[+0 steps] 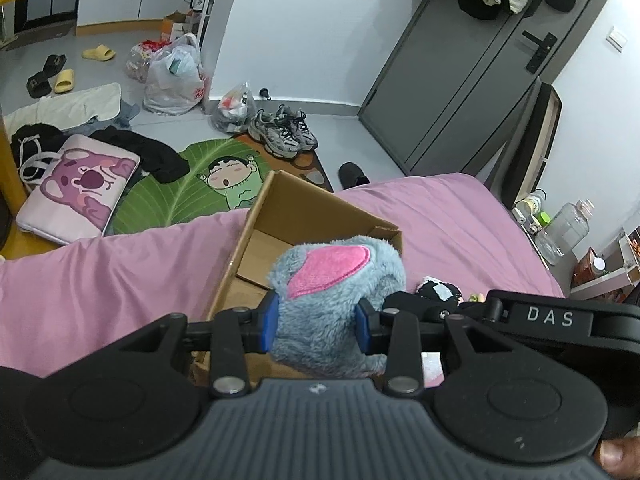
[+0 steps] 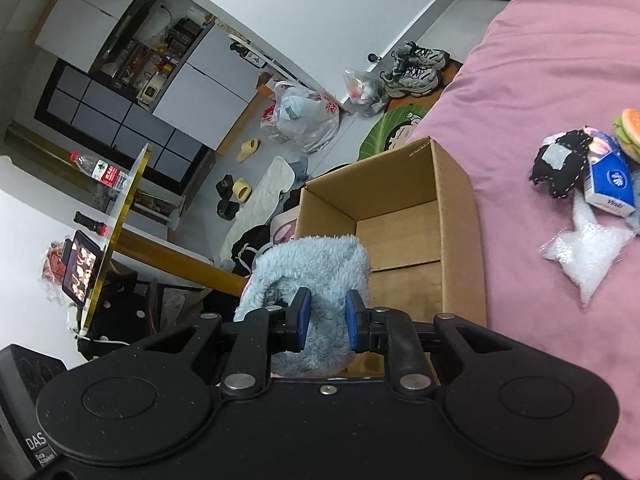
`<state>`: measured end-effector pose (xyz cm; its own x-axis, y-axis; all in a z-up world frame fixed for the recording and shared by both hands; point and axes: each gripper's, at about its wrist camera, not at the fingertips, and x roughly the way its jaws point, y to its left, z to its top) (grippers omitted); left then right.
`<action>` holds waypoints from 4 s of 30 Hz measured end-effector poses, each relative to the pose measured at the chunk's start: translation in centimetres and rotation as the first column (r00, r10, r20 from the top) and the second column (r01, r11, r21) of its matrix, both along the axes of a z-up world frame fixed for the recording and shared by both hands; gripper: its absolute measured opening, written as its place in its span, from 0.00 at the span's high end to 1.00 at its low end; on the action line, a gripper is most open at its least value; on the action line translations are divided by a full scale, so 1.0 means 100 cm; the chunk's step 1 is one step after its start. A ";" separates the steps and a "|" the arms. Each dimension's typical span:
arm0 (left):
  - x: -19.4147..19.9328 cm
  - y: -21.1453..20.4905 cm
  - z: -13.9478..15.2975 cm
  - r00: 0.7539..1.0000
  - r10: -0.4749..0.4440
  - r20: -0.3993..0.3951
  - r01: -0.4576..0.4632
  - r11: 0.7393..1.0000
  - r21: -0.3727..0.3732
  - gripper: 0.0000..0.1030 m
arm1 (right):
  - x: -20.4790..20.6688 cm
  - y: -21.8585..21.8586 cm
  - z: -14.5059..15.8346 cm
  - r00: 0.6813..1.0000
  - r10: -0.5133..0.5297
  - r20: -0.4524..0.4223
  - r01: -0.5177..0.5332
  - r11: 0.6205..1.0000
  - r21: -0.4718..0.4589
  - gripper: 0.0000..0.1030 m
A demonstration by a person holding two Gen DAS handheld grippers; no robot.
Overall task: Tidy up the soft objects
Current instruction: 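Carry the grey plush into the cardboard box and open the left gripper, then withdraw the left gripper from the box toward the clear plastic bag, then grasp the clear plastic bag with the left gripper while the right gripper grasps the denim plush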
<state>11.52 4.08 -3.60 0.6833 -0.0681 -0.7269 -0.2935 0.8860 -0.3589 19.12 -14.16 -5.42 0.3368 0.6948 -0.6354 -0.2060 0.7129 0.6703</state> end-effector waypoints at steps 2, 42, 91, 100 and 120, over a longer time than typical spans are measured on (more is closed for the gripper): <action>0.002 0.004 -0.001 1.000 0.000 -0.004 0.000 1.000 0.008 0.64 | 0.002 0.004 -0.003 1.000 -0.008 -0.018 0.008 1.000 0.008 0.80; 0.002 0.007 0.012 0.997 0.060 -0.045 -0.056 0.995 0.083 0.23 | -0.024 -0.008 0.023 0.997 -0.033 0.069 0.046 0.979 -0.197 0.21; 0.018 -0.119 0.035 0.996 -0.045 -0.083 0.062 0.975 0.212 0.00 | 0.007 -0.153 0.044 0.982 -0.102 0.159 0.149 0.938 -0.314 0.00; 0.044 -0.153 0.004 0.995 -0.042 -0.092 0.060 0.977 0.206 0.00 | 0.032 -0.184 0.007 0.976 -0.215 0.035 0.216 0.940 -0.264 0.00; 0.091 -0.193 -0.075 0.978 -0.031 -0.207 0.063 0.987 0.145 0.04 | 0.062 -0.194 -0.030 0.973 -0.227 -0.047 0.207 0.940 -0.271 0.00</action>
